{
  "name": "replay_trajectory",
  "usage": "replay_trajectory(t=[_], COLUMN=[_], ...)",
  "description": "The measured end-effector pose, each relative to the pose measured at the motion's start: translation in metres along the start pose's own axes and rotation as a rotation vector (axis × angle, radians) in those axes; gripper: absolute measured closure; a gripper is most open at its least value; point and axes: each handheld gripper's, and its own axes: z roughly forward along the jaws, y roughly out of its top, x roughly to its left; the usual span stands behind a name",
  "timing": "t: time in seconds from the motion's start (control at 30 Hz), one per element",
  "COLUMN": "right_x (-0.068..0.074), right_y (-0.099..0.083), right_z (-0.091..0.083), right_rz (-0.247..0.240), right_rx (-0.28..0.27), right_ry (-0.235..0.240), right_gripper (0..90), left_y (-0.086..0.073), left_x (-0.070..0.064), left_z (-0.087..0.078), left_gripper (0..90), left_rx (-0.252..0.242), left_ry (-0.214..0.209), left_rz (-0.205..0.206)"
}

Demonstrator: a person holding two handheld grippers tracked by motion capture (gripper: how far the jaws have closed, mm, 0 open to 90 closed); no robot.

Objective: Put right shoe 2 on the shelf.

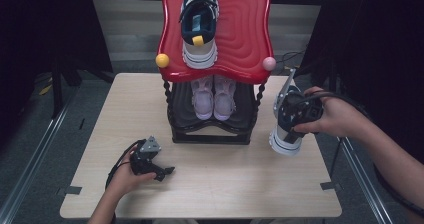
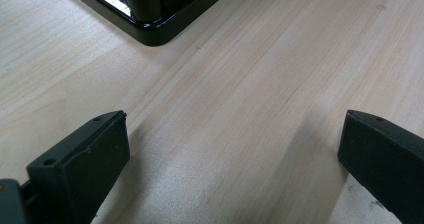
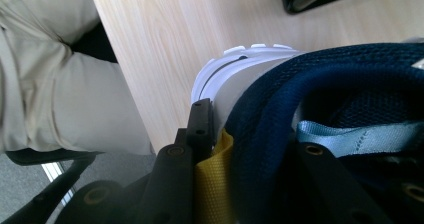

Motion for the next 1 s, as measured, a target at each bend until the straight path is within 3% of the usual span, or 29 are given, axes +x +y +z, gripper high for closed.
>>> replay_trajectory(t=[0.4, 1.0], right_x=[0.005, 0.013], right_y=[0.017, 0.034], right_z=[-0.067, -0.152], right_rz=[-0.013, -0.039], right_rx=[-0.007, -0.027], right_ry=[-0.059, -0.213], right_gripper=[71.6, 71.6], left_y=[0.000, 0.000], left_x=[0.000, 0.000], left_z=[0.000, 0.000], left_gripper=[0.0, 0.0], left_rx=[0.003, -0.003], left_ry=[0.008, 0.006], left_rz=[0.009, -0.004])
